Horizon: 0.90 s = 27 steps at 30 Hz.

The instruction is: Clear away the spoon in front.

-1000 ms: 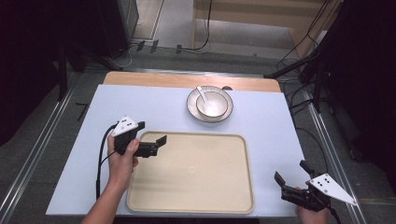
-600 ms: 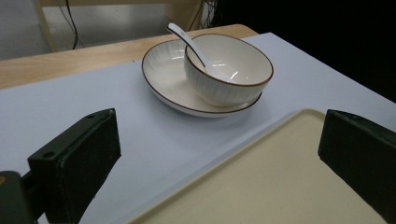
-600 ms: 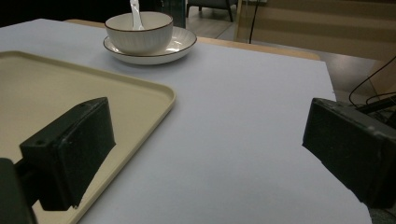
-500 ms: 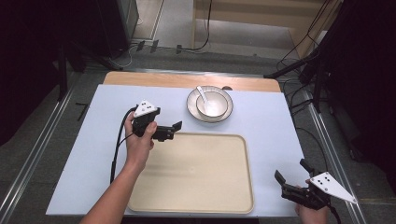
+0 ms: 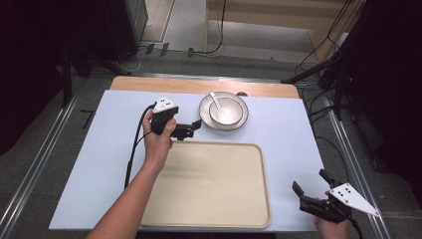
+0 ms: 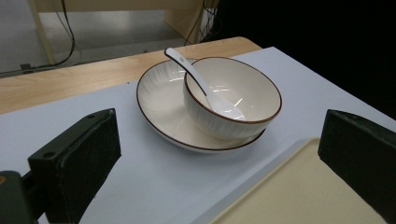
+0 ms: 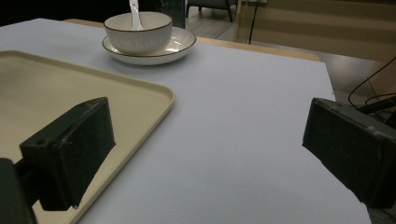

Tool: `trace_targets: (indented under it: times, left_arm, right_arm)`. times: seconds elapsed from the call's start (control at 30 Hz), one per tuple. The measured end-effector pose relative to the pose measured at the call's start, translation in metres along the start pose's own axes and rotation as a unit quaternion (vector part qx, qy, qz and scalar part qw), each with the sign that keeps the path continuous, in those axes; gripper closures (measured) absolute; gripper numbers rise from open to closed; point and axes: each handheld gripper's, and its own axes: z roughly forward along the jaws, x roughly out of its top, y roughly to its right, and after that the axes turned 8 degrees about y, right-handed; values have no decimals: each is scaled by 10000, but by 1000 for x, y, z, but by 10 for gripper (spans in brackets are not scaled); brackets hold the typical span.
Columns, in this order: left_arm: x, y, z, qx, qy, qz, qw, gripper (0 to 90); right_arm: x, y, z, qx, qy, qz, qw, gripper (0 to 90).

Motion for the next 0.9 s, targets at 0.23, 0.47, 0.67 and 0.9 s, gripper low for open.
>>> trace_targets:
  times: [0.23,0.47,0.67,0.9]
  left_arm:
    - [6,-3,22,-39,-62,-87,9999,0]
    - [9,-4,44,-65,-97,-236,9997,16]
    - [14,-7,64,64,-48,-431,9990,53]
    - [15,-8,89,271,-167,-556,9979,130]
  right_arm:
    - [-1,0,1,7,-12,0,10000,23]
    - [-1,1,0,18,-19,27,10000,23]
    - [-1,2,0,15,-10,72,10000,23]
    - [-2,6,-1,8,-4,108,9999,23]
